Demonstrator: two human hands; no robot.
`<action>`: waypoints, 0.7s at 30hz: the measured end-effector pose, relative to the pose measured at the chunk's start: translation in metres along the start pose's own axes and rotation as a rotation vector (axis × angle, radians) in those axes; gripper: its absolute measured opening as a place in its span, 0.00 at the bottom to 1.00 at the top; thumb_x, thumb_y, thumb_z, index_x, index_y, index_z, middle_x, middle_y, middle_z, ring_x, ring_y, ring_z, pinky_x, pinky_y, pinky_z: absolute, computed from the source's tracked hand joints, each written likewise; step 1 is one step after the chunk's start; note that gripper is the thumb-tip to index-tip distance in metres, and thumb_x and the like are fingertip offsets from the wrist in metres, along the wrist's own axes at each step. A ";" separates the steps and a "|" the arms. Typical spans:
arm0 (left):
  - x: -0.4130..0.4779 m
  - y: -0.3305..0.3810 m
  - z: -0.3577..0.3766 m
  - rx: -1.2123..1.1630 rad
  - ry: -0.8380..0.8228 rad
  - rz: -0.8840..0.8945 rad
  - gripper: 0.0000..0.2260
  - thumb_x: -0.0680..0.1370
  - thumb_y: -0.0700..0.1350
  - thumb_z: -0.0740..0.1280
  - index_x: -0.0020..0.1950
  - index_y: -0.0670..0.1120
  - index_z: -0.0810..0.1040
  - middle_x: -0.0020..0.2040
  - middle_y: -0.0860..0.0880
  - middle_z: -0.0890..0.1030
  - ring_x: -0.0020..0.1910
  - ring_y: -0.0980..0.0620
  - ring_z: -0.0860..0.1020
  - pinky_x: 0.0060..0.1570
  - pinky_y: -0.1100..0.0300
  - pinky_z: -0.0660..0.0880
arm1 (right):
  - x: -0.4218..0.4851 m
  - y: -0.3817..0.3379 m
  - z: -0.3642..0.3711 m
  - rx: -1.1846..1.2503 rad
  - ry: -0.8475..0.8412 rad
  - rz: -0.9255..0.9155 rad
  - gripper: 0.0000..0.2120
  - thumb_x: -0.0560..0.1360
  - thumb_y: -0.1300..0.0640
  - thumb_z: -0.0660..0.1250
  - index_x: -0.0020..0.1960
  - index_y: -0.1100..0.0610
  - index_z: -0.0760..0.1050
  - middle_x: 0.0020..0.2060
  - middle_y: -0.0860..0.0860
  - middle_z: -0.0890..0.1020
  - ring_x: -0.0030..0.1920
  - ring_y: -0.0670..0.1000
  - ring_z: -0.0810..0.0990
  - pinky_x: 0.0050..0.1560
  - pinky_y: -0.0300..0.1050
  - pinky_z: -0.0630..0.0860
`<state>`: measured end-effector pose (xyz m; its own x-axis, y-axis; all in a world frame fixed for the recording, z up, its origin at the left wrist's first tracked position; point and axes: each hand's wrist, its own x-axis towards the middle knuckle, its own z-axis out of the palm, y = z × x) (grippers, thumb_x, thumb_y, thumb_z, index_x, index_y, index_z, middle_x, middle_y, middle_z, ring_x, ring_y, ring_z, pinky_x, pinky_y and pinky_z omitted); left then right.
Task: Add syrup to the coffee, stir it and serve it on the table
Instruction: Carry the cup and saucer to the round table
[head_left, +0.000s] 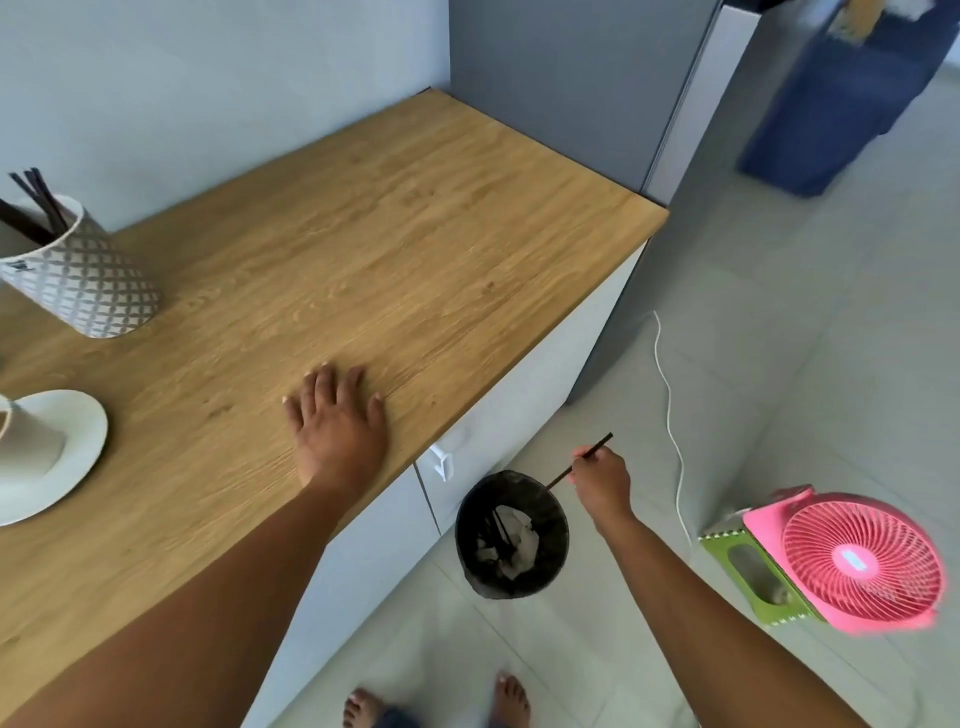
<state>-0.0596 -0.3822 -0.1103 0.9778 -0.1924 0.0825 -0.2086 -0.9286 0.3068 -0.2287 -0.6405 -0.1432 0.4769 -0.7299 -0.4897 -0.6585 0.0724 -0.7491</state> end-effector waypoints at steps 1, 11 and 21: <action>0.000 0.000 0.000 0.004 0.003 -0.002 0.26 0.81 0.61 0.48 0.75 0.53 0.66 0.79 0.45 0.64 0.80 0.45 0.55 0.79 0.41 0.47 | 0.004 0.002 0.005 -0.044 -0.011 -0.003 0.10 0.77 0.59 0.58 0.51 0.57 0.78 0.45 0.55 0.83 0.48 0.57 0.83 0.55 0.59 0.78; -0.001 0.000 -0.002 0.012 -0.019 0.006 0.28 0.81 0.63 0.46 0.77 0.53 0.64 0.80 0.45 0.62 0.81 0.45 0.53 0.79 0.42 0.46 | -0.002 0.003 0.020 -0.192 -0.091 -0.005 0.19 0.75 0.62 0.59 0.65 0.57 0.73 0.59 0.57 0.80 0.58 0.56 0.78 0.61 0.52 0.74; -0.013 -0.022 -0.031 -0.082 -0.169 0.151 0.22 0.82 0.56 0.58 0.76 0.53 0.68 0.79 0.48 0.65 0.80 0.46 0.58 0.79 0.45 0.50 | -0.073 -0.065 0.024 0.108 -0.103 -0.312 0.10 0.77 0.59 0.64 0.50 0.46 0.80 0.48 0.45 0.83 0.50 0.46 0.82 0.52 0.43 0.78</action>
<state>-0.0680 -0.3499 -0.0884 0.9232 -0.3836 -0.0241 -0.3465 -0.8578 0.3796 -0.2067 -0.5754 -0.0692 0.7057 -0.6560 -0.2676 -0.4087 -0.0684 -0.9101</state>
